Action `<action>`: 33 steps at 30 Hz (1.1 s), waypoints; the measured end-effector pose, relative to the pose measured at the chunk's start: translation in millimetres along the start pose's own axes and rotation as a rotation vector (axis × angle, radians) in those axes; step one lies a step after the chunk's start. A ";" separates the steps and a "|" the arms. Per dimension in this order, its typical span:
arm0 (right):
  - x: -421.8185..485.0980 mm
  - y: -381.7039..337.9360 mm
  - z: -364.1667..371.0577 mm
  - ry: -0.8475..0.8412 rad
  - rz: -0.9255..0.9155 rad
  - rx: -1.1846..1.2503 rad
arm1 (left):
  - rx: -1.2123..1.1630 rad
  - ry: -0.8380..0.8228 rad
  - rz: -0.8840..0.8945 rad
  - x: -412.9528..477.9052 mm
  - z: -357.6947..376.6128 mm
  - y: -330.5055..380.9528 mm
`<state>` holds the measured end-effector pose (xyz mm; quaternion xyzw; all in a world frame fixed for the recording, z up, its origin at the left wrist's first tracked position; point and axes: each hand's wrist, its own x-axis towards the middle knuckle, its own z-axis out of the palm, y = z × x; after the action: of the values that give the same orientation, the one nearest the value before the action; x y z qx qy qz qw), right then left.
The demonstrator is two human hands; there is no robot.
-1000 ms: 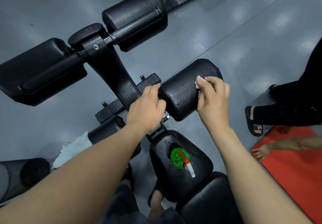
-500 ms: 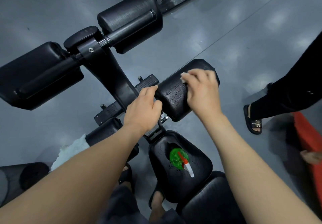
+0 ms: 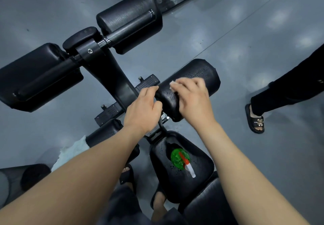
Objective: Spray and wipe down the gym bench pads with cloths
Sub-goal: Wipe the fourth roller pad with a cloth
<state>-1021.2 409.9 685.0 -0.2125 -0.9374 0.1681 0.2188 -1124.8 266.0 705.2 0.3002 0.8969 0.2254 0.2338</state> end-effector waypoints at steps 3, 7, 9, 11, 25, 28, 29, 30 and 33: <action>19.8 25.3 -4.4 0.069 0.139 -0.021 | -0.001 -0.001 -0.005 -0.2 0.3 -0.3; 18.8 36.2 -6.1 0.132 0.199 0.011 | -0.005 0.003 0.001 -0.1 1.3 -1.3; 8.0 35.5 -3.5 0.164 0.219 0.031 | -0.010 0.004 0.003 -0.6 1.3 -1.2; -4.3 35.3 -1.4 0.195 0.281 0.057 | -0.008 0.002 0.001 -0.5 0.7 -0.4; 12.7 55.4 -3.8 0.118 0.111 -0.002 | -0.002 -0.005 -0.006 0.8 1.0 -1.2; 27.3 71.2 -6.9 0.129 0.297 0.040 | -0.005 0.000 -0.004 0.1 1.2 -1.1; 30.8 73.0 -6.7 0.112 0.326 0.064 | -0.006 0.002 -0.003 0.6 1.3 -1.2; 34.4 73.2 -6.4 0.099 0.342 0.089 | -0.007 0.003 -0.004 0.8 1.4 -1.5; 40.8 69.3 -7.6 0.116 0.389 0.153 | -0.005 0.001 -0.004 0.3 1.7 -1.6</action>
<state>-1028.2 489.9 677.0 -0.3813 -0.8491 0.2653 0.2514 -1124.7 265.5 702.9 0.2980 0.8970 0.2272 0.2346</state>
